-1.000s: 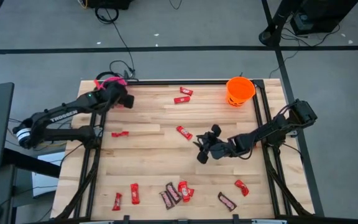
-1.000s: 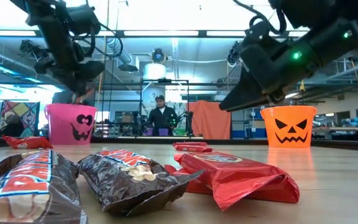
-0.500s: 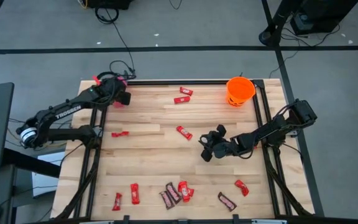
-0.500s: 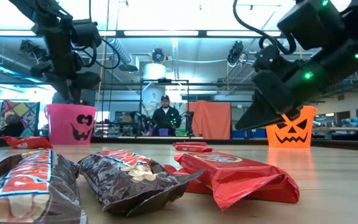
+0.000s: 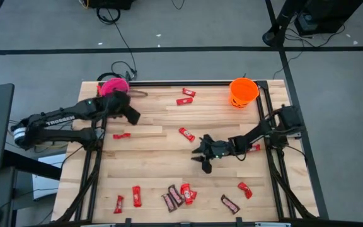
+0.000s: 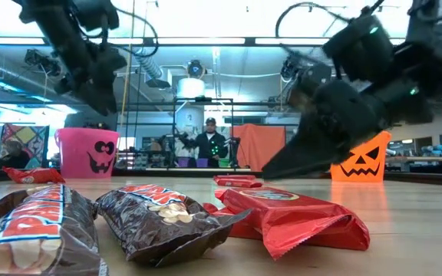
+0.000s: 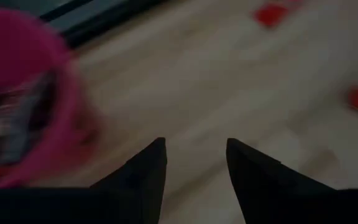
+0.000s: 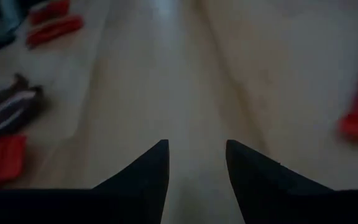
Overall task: Sort candy by brand, put in halloween buckets
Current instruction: Put the right brown chocolate bar into the pink bucket
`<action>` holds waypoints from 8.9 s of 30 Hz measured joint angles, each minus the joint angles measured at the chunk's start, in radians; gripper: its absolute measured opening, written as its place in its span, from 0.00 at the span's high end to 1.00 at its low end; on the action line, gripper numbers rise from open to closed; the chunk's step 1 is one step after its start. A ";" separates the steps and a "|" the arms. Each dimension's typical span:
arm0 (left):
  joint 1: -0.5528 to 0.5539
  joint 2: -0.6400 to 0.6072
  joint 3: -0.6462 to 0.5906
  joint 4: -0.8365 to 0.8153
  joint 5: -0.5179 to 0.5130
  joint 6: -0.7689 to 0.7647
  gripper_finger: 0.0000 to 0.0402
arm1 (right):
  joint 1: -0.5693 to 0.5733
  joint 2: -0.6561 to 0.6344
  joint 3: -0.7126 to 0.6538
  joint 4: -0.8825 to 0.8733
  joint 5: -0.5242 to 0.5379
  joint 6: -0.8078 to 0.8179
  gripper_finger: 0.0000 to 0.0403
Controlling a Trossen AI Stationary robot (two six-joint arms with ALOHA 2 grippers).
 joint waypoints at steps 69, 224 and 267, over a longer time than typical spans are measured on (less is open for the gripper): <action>-0.856 0.882 0.253 0.782 -0.065 -0.116 0.57 | 0.734 -0.038 0.735 -1.536 0.081 0.142 0.58; -0.419 0.485 0.252 -0.021 -0.422 -0.295 0.77 | 0.092 -0.104 0.343 -0.726 0.199 -0.191 0.50; 0.473 0.360 0.252 -0.178 -0.254 0.019 0.35 | 0.128 -0.103 0.306 -0.499 0.043 -0.290 0.50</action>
